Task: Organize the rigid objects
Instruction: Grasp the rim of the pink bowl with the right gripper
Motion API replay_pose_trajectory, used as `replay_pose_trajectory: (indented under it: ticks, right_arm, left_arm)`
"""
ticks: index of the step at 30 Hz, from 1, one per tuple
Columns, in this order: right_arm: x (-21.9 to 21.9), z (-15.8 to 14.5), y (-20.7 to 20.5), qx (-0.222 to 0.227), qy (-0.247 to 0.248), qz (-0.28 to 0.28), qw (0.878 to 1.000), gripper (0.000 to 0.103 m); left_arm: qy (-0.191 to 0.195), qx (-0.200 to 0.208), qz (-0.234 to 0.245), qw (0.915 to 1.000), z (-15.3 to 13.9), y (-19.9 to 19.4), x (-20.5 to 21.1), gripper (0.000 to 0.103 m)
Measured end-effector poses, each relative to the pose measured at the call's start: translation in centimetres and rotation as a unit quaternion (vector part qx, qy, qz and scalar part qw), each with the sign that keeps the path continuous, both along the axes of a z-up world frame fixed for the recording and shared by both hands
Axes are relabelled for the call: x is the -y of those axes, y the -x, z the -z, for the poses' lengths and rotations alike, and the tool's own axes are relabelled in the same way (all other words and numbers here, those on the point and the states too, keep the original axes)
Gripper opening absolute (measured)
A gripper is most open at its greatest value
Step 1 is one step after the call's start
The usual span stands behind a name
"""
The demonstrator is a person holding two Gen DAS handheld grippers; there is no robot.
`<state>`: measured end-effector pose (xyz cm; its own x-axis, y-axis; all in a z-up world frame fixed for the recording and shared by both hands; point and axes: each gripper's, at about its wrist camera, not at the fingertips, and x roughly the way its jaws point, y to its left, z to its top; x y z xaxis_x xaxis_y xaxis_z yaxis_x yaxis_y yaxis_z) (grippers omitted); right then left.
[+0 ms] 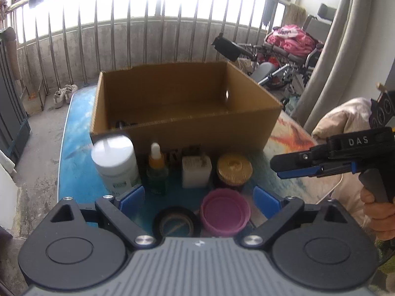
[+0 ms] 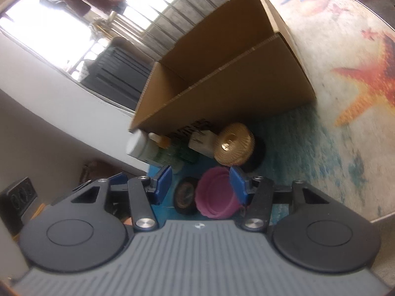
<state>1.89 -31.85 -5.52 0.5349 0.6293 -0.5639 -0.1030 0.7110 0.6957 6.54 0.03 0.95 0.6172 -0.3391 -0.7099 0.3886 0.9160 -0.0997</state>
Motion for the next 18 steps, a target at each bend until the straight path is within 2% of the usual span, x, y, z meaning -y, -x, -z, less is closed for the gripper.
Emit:
replay_pose_trajectory:
  ticks: [4, 8, 11, 13, 16, 18]
  right_arm:
    - [-1.8, 1.5, -0.5, -0.002, 0.053, -0.006, 0.999, 0.051]
    - [-3.3, 2.3, -1.5, 0.005, 0.106, -0.024, 0.994, 0.046]
    - [-4.1, 3.0, -2.3, 0.001, 0.119, -0.033, 0.992, 0.041]
    - [-4.3, 3.6, -2.9, -0.007, 0.115, -0.037, 0.993, 0.037]
    - [-5.0, 4.1, -3.2, -0.010, 0.125, -0.049, 0.991, 0.030]
    - [-5.1, 4.3, -3.3, -0.010, 0.129, -0.053, 0.990, 0.022]
  left_arm:
    - [-0.040, -0.022, 0.045, 0.9979, 3.4, 1.1, 2.8, 0.095]
    - [-0.059, -0.032, 0.075, 0.9949, 5.3, 1.7, 4.9, 0.093]
    - [-0.069, -0.046, 0.075, 0.9938, 6.4, 1.4, 5.7, 0.082]
    - [-0.080, -0.054, 0.068, 0.9930, 6.9, 1.0, 6.0, 0.071]
    - [-0.110, -0.051, 0.061, 0.9908, 7.5, 0.6, 6.8, 0.066]
    - [-0.111, -0.058, 0.055, 0.9906, 7.7, 0.2, 6.8, 0.064]
